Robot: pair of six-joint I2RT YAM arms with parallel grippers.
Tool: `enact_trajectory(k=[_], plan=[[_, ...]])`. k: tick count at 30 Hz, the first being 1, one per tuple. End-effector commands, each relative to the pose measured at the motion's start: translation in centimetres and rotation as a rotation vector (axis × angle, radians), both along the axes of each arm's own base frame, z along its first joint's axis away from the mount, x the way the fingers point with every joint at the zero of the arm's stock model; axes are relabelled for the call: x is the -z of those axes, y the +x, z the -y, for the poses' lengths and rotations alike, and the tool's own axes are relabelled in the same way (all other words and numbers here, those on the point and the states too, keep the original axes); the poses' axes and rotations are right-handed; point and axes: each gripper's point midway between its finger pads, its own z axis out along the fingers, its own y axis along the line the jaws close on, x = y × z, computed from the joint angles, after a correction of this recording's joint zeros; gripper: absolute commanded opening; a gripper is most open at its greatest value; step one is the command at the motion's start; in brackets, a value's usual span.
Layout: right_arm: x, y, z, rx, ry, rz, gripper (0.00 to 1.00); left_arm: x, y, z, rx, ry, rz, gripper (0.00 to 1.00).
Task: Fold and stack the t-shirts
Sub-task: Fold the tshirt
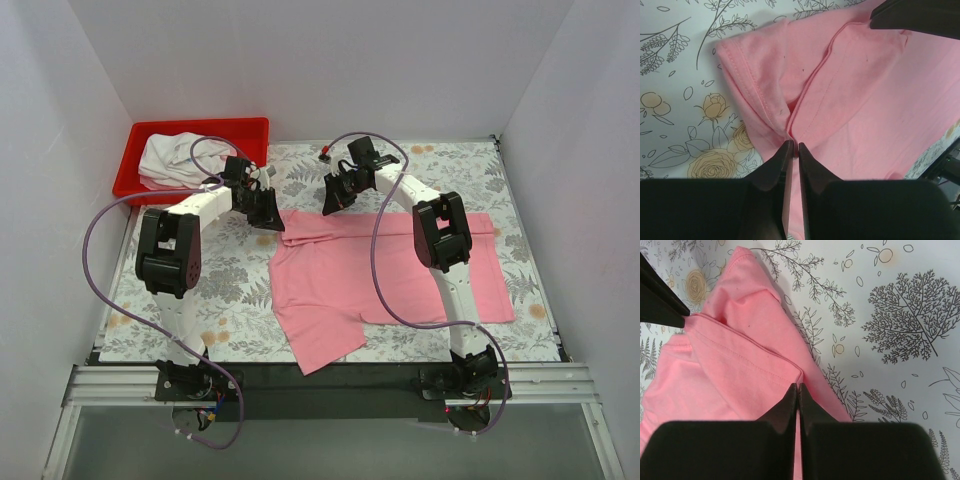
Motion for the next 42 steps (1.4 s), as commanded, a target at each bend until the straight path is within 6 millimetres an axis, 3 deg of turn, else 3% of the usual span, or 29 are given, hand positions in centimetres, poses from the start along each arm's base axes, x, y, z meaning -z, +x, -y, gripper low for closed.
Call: enact_trajectory(k=[1,4,8,17,27,34,42], plan=[[-4.4,0.1,-0.7,-0.018,0.055,0.069,0.01,-1.7,0.9,0.5,0.025,-0.033,0.052,0.07],[-5.7,-0.3,-0.5,-0.026,0.064,0.085,0.01,-2.3,0.7,0.4,0.036,-0.032,0.068,0.00],[-7.4,-1.6,0.5,-0.052,0.070,0.115,0.01,-3.5,-0.2,0.4,0.091,-0.042,0.110,0.00],[-7.9,-4.4,1.9,-0.094,0.044,0.119,0.01,-5.4,-2.9,1.4,0.197,-0.107,0.133,0.00],[-6.2,-6.6,3.3,-0.140,0.005,0.088,0.01,-5.5,-7.0,3.4,0.342,-0.091,0.142,0.00],[-5.6,-8.4,4.2,-0.175,-0.007,0.082,0.01,-5.1,-8.4,3.6,0.387,-0.046,0.149,0.00],[-4.5,-10.2,5.2,-0.214,-0.025,0.063,0.01,-3.3,-9.4,3.1,0.402,0.000,0.125,0.00]])
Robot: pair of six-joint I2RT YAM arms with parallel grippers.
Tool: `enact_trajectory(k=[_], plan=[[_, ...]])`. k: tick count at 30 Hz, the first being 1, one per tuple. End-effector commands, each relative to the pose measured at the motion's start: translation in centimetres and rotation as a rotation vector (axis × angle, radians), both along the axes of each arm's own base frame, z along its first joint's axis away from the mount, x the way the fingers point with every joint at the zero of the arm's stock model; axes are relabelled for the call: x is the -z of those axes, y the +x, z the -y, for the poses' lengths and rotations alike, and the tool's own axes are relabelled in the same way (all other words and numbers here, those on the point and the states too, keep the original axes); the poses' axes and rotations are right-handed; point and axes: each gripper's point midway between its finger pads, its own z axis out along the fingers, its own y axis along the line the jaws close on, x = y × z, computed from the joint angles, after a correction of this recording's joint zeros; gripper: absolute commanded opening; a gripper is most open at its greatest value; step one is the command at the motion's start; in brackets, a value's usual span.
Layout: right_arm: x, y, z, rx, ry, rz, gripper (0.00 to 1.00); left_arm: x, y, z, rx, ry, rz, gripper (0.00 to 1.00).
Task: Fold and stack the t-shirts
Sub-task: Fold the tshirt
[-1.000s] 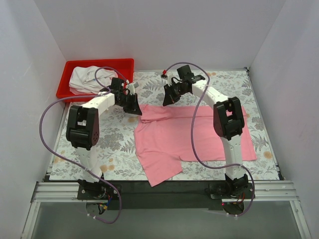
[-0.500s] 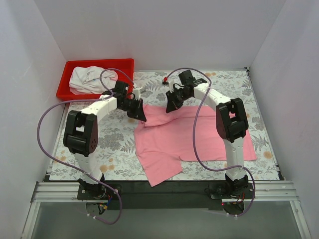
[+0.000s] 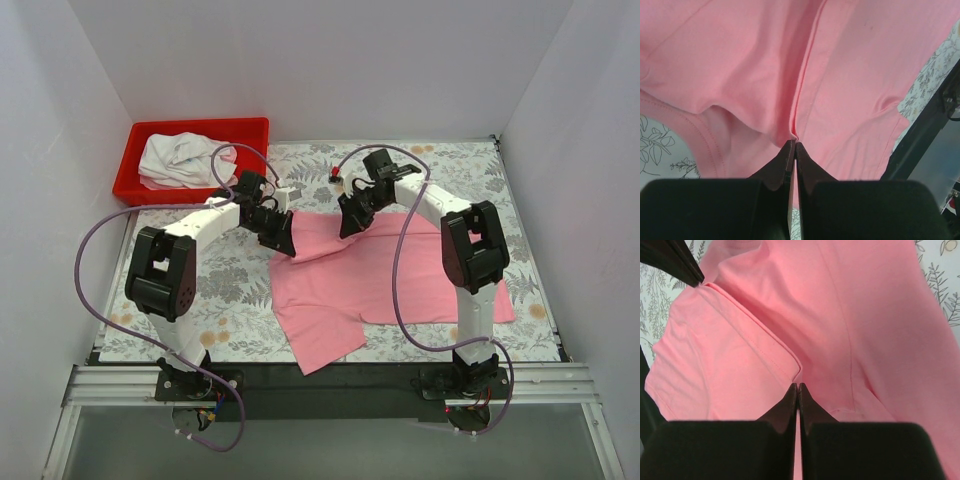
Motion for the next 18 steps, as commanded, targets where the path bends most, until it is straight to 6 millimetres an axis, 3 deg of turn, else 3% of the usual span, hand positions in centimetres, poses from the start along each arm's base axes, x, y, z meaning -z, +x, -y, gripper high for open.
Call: enact_trajectory(k=[1,18], plan=[[-1.1,-1.0,0.3,-0.040,0.024,0.016,0.01,-0.8,-0.4,-0.4,0.022,0.022,0.052,0.00],[-0.1,-5.0,1.1,-0.081,0.030,-0.078,0.01,0.2,-1.2,-0.9,0.058,0.049,0.047,0.00]])
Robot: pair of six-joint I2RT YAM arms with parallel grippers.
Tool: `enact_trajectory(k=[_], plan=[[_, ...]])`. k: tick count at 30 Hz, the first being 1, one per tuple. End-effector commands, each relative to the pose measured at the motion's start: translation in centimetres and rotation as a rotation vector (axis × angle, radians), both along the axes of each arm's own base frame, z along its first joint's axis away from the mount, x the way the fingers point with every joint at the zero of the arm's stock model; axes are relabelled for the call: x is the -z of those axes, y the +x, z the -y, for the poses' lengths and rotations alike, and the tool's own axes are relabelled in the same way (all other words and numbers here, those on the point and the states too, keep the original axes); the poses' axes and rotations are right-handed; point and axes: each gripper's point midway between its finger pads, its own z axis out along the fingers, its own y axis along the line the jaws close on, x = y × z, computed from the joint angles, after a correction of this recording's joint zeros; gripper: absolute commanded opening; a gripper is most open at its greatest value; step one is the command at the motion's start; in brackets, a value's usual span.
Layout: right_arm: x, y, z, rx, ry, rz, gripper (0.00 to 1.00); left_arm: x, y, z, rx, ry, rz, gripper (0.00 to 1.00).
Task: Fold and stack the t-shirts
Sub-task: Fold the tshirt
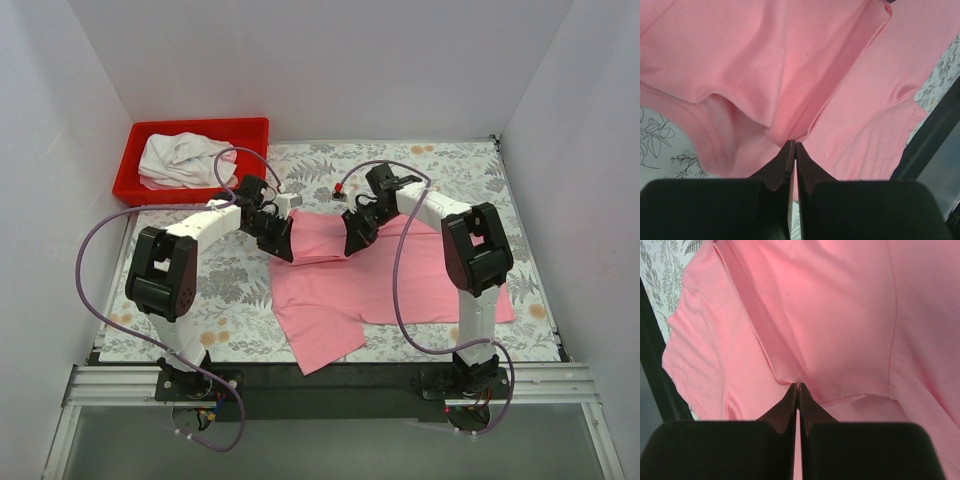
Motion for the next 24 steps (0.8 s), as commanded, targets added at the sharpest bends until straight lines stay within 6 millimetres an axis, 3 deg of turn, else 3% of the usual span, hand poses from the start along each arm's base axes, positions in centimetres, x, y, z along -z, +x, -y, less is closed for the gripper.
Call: enact_trajectory(k=[1,8,12,15,16,18,19,20,21,22,23,24], plan=[[-2.1,-1.2,-0.3,-0.035,0.048,0.024,0.01,-1.1,-0.4,-0.1,0.031,-0.006,0.043,0.00],[-1.4,-2.5,0.2,-0.046,0.034,-0.004,0.01,-0.5,-1.5,0.1,0.096,0.006,0.043,0.02],[-1.4,-2.8,0.9,-0.050,0.005,0.003,0.33,-0.9,-2.5,0.4,0.187,-0.002,0.062,0.26],[-3.4,-1.9,2.2,-0.018,0.017,0.029,0.37,-2.9,-1.9,1.3,0.230,-0.054,0.114,0.32],[-4.8,-0.3,3.5,0.033,0.046,0.047,0.38,-3.7,-1.1,1.8,0.230,-0.073,0.142,0.34],[-5.8,1.4,5.8,0.104,0.040,0.050,0.38,-5.6,1.3,3.3,0.200,-0.103,0.196,0.37],[-6.0,3.2,8.5,0.176,0.030,0.051,0.39,-5.4,2.6,4.2,0.198,-0.112,0.217,0.43],[-7.0,5.0,9.9,0.199,0.023,0.098,0.39,-7.0,4.8,5.3,0.188,-0.120,0.282,0.44],[-6.6,5.5,11.8,0.237,-0.024,0.086,0.38,-7.2,5.4,6.6,0.173,-0.121,0.282,0.44],[-6.0,6.8,15.0,0.307,-0.050,0.072,0.38,-5.8,6.9,7.9,0.158,-0.119,0.278,0.45],[-6.7,8.2,16.8,0.323,-0.066,0.121,0.38,-8.0,8.6,9.8,0.157,-0.153,0.333,0.46],[-6.4,9.0,19.0,0.361,-0.101,0.129,0.38,-7.5,9.4,10.9,0.146,-0.160,0.316,0.46]])
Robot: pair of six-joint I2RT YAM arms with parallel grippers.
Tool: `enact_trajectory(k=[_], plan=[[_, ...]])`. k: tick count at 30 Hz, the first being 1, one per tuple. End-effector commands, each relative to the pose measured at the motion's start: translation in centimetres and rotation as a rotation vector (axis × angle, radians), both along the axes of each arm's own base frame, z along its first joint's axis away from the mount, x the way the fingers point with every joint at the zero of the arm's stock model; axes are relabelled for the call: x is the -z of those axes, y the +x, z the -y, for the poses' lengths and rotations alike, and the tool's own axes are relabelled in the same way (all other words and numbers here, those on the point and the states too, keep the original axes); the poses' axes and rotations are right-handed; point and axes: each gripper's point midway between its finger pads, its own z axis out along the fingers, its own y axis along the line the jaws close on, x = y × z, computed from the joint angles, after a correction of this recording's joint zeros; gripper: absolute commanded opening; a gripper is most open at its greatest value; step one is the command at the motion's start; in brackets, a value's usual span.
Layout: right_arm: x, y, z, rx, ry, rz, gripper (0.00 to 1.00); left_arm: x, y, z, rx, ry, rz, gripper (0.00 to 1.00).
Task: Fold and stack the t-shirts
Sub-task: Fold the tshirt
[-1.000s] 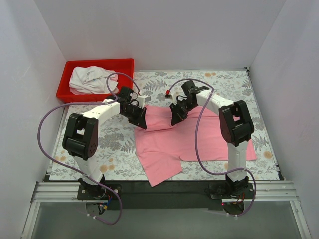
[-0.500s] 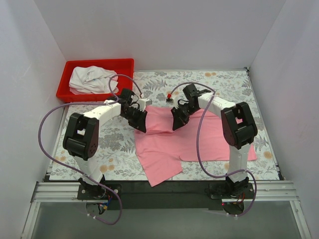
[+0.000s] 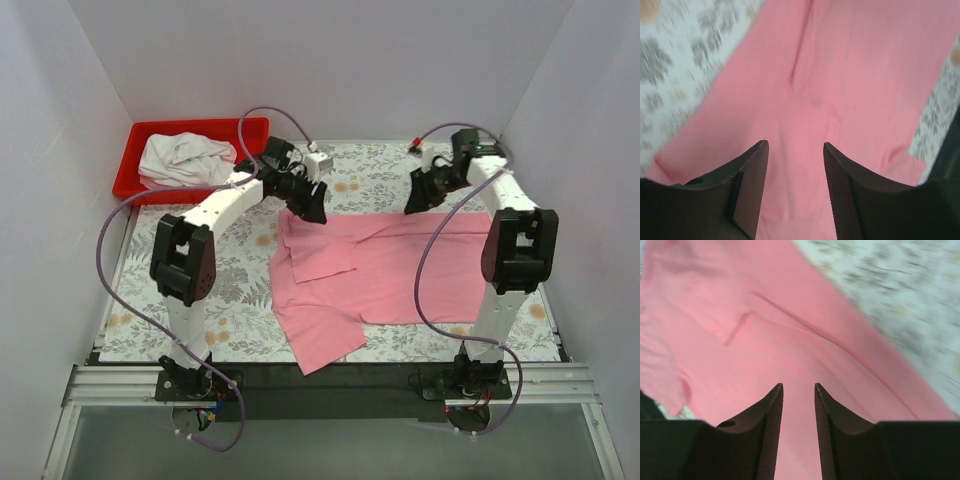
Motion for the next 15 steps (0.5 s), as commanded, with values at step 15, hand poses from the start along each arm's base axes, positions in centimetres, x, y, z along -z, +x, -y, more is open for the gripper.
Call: enact_trajectory(k=[15], plan=[[3.8,6.8,25.0,0.224,-0.444,0.034,0.49,3.1,9.0,15.4,-0.032,-0.118,0.105,0.56]])
